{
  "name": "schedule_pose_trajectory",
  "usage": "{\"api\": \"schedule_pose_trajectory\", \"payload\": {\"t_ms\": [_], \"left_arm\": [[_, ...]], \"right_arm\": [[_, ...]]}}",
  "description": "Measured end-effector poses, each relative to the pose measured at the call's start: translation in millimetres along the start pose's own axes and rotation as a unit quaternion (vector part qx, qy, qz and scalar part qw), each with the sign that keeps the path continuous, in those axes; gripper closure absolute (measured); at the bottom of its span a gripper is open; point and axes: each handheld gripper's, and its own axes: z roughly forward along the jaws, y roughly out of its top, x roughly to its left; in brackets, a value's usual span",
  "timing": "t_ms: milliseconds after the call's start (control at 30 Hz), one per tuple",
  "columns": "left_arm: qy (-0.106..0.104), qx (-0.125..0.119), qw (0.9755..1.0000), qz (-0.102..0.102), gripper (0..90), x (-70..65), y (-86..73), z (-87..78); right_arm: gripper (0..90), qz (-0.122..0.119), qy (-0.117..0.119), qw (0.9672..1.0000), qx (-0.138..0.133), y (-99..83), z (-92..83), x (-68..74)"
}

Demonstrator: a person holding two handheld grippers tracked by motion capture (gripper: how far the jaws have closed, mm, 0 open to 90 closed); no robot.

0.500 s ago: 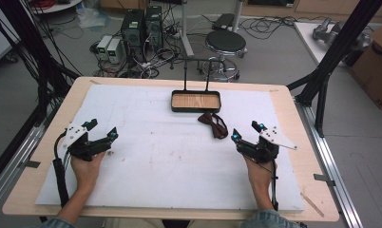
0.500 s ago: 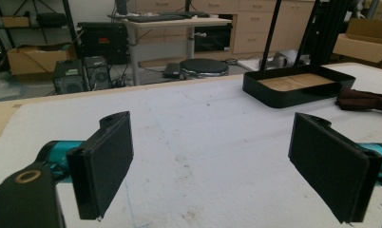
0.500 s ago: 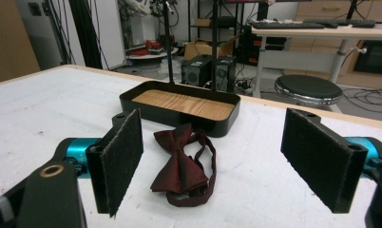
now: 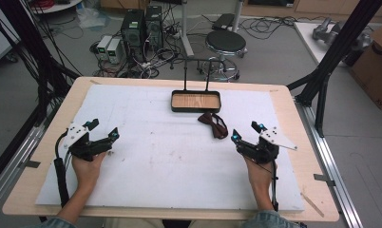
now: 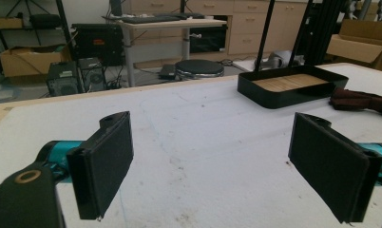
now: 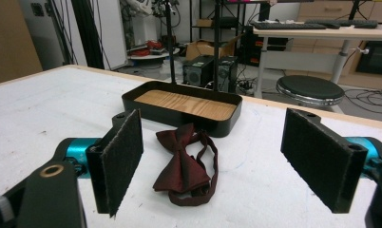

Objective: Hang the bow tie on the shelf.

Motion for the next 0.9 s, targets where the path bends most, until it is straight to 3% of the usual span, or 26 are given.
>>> {"api": "schedule_pose_trajectory", "payload": {"t_ms": [467,733,900], "left_arm": [[-0.001,0.006,1.0,0.0,15.4,-0.1,-0.4,0.1],[-0.005,0.009,0.9999,0.002,15.9,-1.7,-0.8,1.2],[-0.006,0.009,0.9999,0.004,15.9,-2.6,-0.8,1.3]], "right_arm": [[21.2,-0.005,0.006,0.9999,0.009,-1.4,4.0,3.1],[24.8,-0.016,0.008,0.9998,-0.011,1.5,6.3,3.1],[25.1,-0.018,0.02,0.9996,0.012,10.0,24.9,2.7]]}}
